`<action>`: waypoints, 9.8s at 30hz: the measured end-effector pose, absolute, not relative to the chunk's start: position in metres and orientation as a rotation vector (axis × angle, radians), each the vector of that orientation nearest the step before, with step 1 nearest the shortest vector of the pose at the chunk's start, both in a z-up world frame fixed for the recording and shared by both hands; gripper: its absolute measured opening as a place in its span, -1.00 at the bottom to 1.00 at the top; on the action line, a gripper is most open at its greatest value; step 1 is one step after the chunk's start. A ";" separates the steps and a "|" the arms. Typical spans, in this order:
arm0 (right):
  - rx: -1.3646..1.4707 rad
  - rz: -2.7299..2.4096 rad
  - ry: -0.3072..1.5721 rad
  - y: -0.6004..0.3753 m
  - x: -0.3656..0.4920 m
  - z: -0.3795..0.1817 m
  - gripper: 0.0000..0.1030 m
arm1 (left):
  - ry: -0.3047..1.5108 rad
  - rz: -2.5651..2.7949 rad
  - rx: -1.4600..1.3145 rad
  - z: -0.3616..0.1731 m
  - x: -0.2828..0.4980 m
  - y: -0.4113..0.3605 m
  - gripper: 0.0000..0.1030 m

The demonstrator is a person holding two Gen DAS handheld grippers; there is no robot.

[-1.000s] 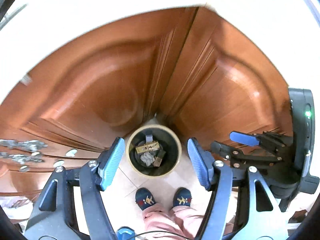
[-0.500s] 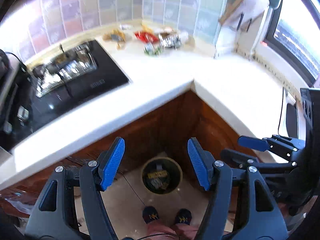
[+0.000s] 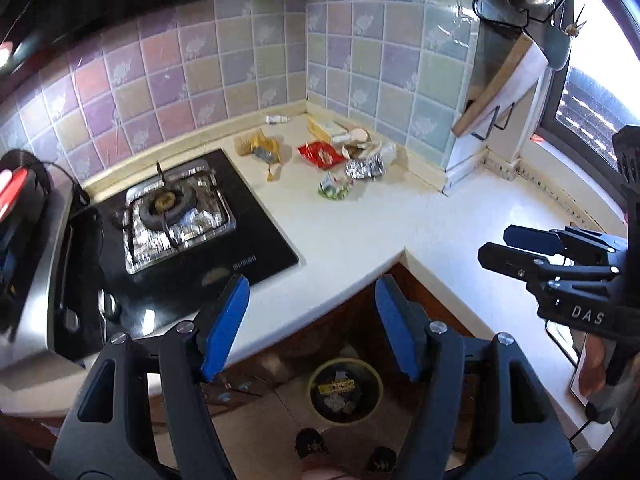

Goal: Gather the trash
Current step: 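Raise both tools from the bin back over the counter trash, then grasp the yellow snack bag with the left tool while the right tool grasps the green-and-white packet, then carry the yellow bag and green packet down to the bin and release them, then raise both tools from the bin back over the counter trash, then grasp the red snack bag with the left tool while the right tool grasps the crumpled foil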

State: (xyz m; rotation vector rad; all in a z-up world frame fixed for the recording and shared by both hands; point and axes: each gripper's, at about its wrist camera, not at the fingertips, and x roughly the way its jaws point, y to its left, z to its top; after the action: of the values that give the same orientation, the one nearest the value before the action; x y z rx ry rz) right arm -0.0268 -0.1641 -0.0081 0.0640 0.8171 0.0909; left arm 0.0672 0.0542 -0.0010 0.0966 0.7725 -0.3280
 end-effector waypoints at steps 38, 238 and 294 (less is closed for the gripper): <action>0.628 -0.180 1.119 -0.228 0.373 -0.207 -0.38 | 1.098 -0.670 0.166 -0.112 0.515 0.064 0.22; 0.163 -0.014 0.703 -0.191 -0.063 -0.020 -0.28 | 0.605 -0.464 0.221 0.019 0.058 -0.007 0.50; 0.759 -0.310 0.886 -0.306 0.391 -0.221 0.15 | 1.106 -0.788 0.421 -0.190 0.610 -0.110 0.51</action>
State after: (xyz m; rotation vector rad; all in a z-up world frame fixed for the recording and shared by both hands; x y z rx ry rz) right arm 0.3915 -0.3062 -0.2209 0.7594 0.8863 -0.3102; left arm 0.6098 -0.1103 -0.1900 0.4208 1.1061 -0.7875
